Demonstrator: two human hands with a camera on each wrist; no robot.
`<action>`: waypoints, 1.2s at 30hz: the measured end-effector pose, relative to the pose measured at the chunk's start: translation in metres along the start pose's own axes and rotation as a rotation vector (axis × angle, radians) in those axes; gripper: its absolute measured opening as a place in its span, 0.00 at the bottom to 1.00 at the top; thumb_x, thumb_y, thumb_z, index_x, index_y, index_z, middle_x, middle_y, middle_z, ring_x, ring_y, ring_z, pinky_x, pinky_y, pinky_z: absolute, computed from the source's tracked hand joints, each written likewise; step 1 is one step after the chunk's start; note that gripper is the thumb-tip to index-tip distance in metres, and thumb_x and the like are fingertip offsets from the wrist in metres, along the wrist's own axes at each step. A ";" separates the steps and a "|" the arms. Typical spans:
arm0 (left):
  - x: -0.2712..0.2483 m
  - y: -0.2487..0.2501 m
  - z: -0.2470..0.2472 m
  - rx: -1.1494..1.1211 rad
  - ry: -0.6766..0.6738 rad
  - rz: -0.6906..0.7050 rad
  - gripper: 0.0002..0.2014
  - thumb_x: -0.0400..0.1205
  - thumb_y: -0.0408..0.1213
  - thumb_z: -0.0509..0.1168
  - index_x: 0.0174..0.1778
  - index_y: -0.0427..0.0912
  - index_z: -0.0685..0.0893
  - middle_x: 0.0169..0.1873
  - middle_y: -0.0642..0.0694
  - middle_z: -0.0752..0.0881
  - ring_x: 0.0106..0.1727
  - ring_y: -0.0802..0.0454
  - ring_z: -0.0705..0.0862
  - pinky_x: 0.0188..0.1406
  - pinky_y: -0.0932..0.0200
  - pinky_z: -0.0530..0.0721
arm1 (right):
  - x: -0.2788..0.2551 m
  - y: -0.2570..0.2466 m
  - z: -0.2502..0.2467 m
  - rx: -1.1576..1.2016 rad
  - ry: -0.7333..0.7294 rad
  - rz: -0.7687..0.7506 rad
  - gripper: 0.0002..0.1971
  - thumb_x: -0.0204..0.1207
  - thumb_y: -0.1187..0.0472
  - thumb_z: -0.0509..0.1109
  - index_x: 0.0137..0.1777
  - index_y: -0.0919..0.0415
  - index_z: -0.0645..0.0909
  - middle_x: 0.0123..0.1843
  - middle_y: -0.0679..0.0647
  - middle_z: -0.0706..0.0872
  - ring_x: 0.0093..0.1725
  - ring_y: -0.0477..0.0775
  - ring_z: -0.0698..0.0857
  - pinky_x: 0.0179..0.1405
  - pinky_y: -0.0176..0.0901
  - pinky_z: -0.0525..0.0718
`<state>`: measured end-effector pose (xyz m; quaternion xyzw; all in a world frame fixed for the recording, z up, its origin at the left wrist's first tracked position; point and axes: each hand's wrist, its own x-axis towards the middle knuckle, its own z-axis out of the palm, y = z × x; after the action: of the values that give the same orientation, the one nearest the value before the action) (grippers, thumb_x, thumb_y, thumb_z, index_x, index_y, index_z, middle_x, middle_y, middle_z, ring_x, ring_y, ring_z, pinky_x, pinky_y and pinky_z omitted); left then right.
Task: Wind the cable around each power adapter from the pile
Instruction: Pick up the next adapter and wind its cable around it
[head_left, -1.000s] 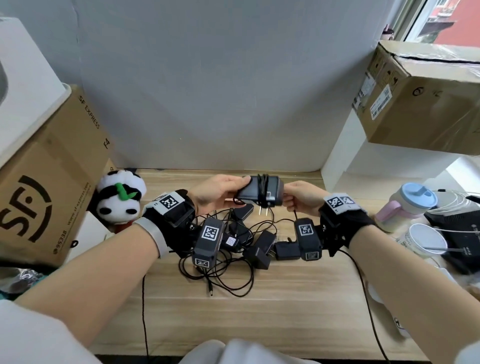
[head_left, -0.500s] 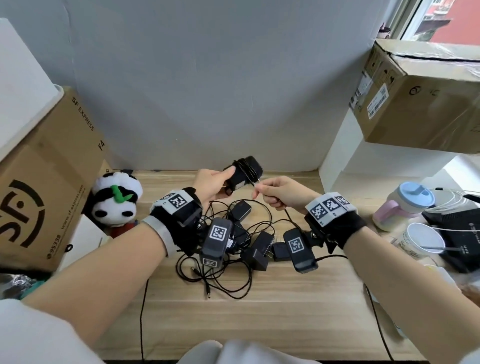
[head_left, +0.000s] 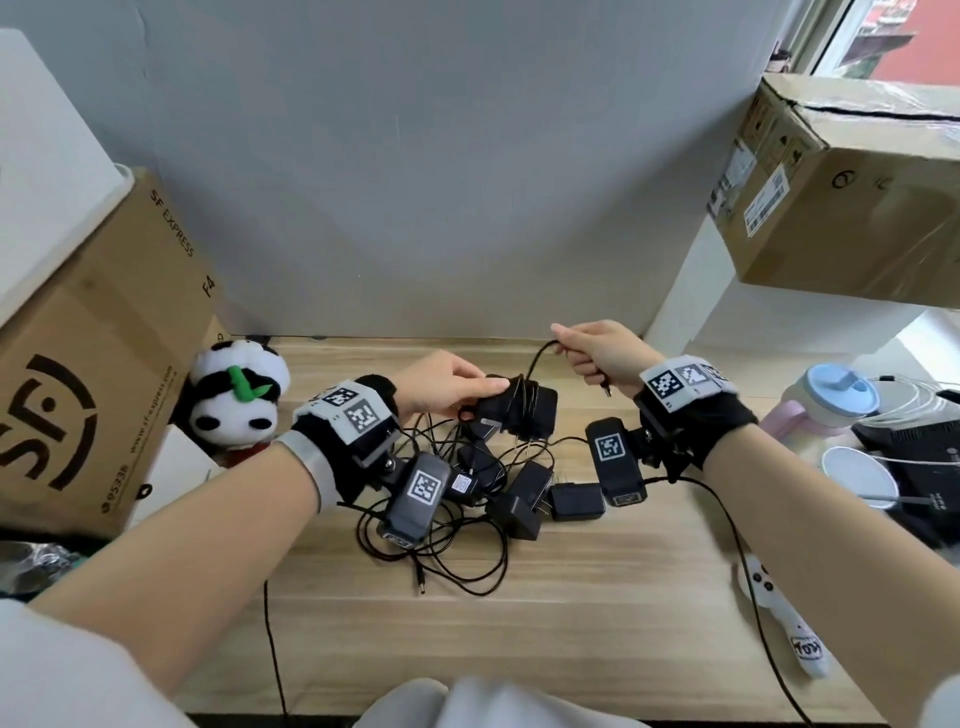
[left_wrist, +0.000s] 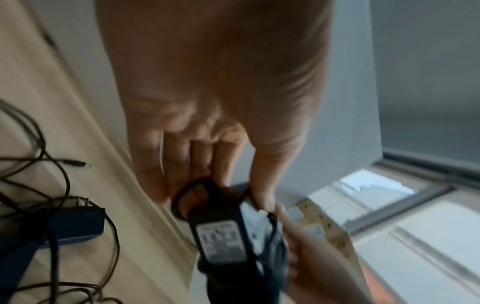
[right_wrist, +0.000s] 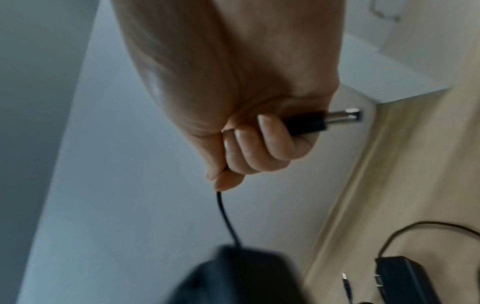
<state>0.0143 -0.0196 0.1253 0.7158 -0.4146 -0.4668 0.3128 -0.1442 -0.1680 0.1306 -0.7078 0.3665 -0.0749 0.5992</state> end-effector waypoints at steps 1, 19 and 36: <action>0.003 -0.001 0.003 0.039 0.073 -0.003 0.14 0.81 0.45 0.66 0.52 0.37 0.86 0.39 0.46 0.84 0.38 0.55 0.81 0.34 0.69 0.81 | -0.002 -0.006 0.003 0.007 -0.014 -0.034 0.15 0.85 0.55 0.56 0.42 0.62 0.78 0.26 0.49 0.63 0.20 0.43 0.62 0.16 0.30 0.59; 0.008 -0.019 0.010 -0.750 -0.053 -0.007 0.18 0.80 0.23 0.59 0.67 0.33 0.76 0.62 0.29 0.80 0.56 0.40 0.83 0.58 0.50 0.86 | -0.018 0.012 0.038 -0.101 -0.199 -0.068 0.10 0.78 0.55 0.69 0.39 0.57 0.89 0.20 0.46 0.65 0.22 0.46 0.61 0.22 0.33 0.60; 0.025 -0.029 0.003 -0.766 0.099 -0.221 0.18 0.83 0.42 0.63 0.64 0.35 0.80 0.59 0.32 0.83 0.55 0.39 0.85 0.54 0.45 0.85 | 0.009 0.009 0.042 -0.155 -0.050 -0.007 0.07 0.74 0.56 0.73 0.37 0.56 0.83 0.25 0.49 0.73 0.24 0.45 0.67 0.21 0.30 0.66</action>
<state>0.0251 -0.0284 0.0901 0.6093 -0.1160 -0.5834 0.5244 -0.1189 -0.1397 0.1081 -0.7552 0.3534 -0.0307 0.5513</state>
